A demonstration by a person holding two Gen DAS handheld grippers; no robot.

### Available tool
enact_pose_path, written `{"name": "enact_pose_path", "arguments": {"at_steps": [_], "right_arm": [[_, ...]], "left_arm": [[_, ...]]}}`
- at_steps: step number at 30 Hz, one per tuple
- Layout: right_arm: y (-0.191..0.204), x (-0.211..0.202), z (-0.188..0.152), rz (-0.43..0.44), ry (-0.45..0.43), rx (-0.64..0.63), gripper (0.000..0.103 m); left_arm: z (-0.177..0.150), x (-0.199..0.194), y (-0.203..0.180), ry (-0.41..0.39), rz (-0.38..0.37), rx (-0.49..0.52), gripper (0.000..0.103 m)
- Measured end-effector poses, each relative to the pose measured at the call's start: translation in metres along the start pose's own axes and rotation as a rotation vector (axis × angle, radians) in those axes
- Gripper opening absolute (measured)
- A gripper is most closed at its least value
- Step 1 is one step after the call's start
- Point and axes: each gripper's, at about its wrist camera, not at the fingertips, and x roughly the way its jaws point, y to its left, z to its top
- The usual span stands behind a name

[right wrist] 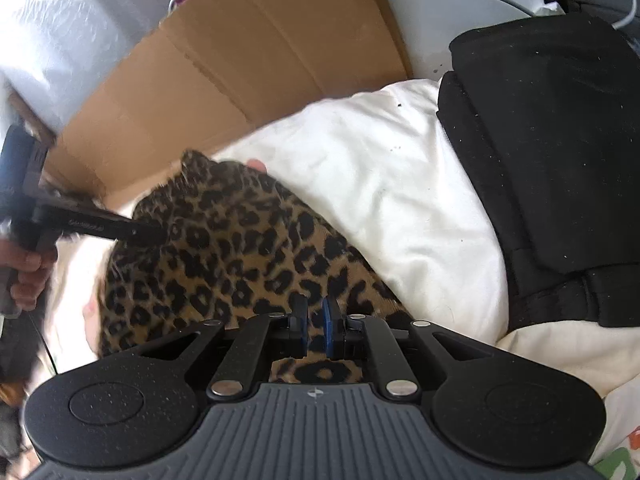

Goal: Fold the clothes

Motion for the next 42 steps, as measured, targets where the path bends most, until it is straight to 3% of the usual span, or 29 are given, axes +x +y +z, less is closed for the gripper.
{"name": "enact_pose_path", "arguments": {"at_steps": [2,7,12,15,22,30,36,42], "right_arm": [[-0.006,0.002,-0.002,-0.028,0.01,0.005,0.013],[-0.02,-0.001,-0.004,-0.077,0.005,0.037,0.013],[-0.026,-0.013,-0.008,-0.091,0.002,0.067,0.013],[-0.021,-0.025,-0.01,-0.064,-0.018,0.073,0.013],[-0.001,-0.029,-0.019,-0.016,0.01,0.004,0.013],[-0.009,-0.027,-0.038,-0.057,0.063,0.003,0.015],[-0.019,-0.04,-0.044,-0.083,0.066,-0.007,0.015],[-0.016,-0.056,-0.041,-0.152,0.04,-0.046,0.015]], "left_arm": [[0.0,0.005,0.001,-0.013,0.016,0.003,0.003],[0.003,-0.004,-0.001,-0.009,0.03,0.034,0.003],[-0.009,-0.035,-0.002,-0.037,0.014,0.051,0.018],[-0.021,-0.047,0.0,-0.046,0.007,0.052,0.018],[-0.036,-0.023,0.013,-0.007,0.045,0.043,0.016],[-0.036,-0.015,0.007,-0.009,0.077,0.055,0.015],[-0.048,-0.044,0.001,-0.067,0.088,0.072,0.019],[-0.059,-0.086,0.006,-0.147,0.043,-0.021,0.025]]}}
